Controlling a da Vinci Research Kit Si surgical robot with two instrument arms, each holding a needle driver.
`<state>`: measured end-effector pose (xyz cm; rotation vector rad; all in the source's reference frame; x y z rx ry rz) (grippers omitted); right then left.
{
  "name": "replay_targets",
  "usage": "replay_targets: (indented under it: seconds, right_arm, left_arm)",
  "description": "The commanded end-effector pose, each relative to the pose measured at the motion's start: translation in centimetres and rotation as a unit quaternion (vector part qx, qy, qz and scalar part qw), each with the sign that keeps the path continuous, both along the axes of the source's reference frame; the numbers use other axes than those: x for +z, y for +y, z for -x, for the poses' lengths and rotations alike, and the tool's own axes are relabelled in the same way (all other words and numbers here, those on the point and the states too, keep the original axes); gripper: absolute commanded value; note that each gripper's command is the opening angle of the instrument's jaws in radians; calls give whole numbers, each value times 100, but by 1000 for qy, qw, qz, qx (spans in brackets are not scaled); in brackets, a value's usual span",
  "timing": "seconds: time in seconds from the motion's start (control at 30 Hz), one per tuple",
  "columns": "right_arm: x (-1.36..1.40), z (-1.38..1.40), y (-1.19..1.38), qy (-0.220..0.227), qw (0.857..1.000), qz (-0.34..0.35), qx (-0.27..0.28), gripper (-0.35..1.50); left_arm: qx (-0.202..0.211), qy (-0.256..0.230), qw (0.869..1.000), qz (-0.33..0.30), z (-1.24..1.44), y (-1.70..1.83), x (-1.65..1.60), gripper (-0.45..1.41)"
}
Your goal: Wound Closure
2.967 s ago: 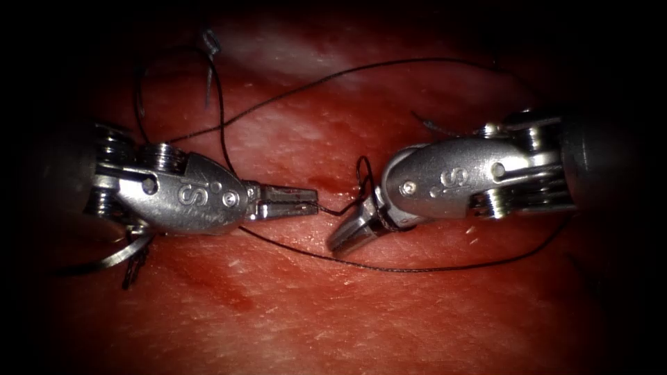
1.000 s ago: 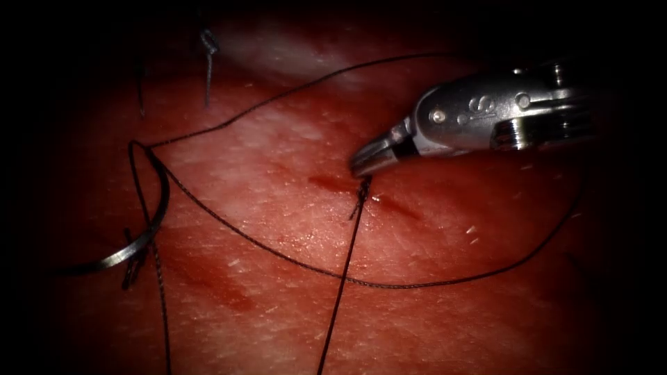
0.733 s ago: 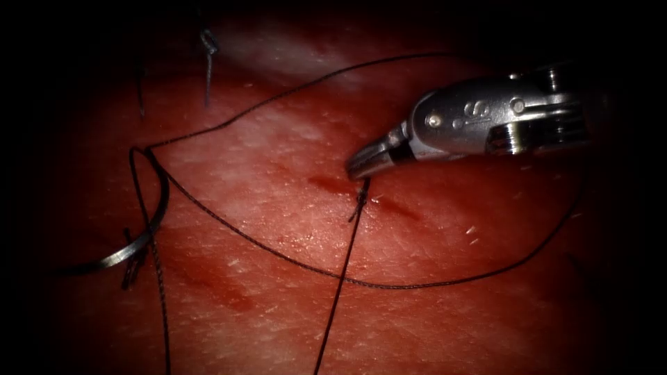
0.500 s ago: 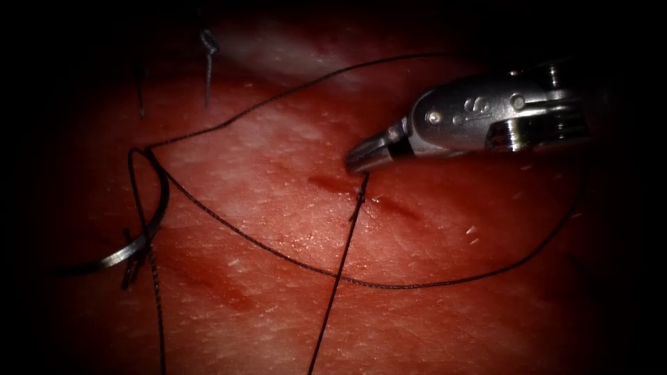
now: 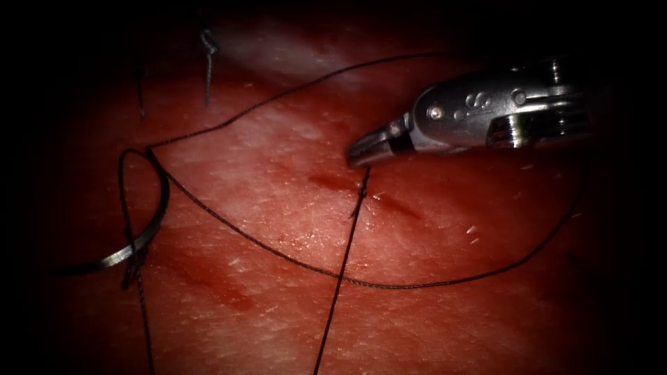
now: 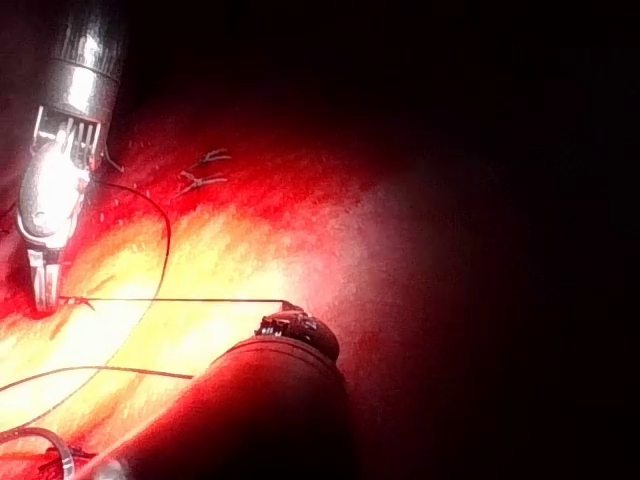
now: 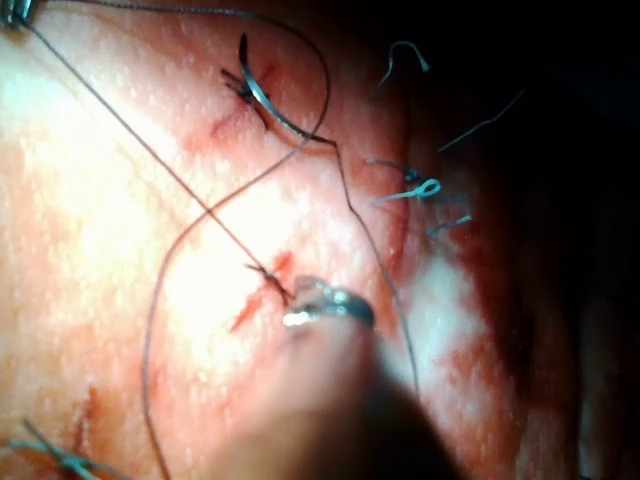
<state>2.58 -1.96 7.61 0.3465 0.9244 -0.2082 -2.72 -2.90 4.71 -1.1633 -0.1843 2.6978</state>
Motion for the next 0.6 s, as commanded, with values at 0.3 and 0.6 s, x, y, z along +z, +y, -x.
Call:
replay_targets:
  seconds: [0.3, 0.6]
  right_arm:
    - [-20, 31, -2, -9, 991, 3, 130, 108]
    - [-49, 74, -31, 21, 972, -29, 231, 100]
  left_arm:
    - [-22, -35, 999, 28, 8, 95, -28, -45]
    - [-29, -35, 998, 43, -2, 174, -35, -45]
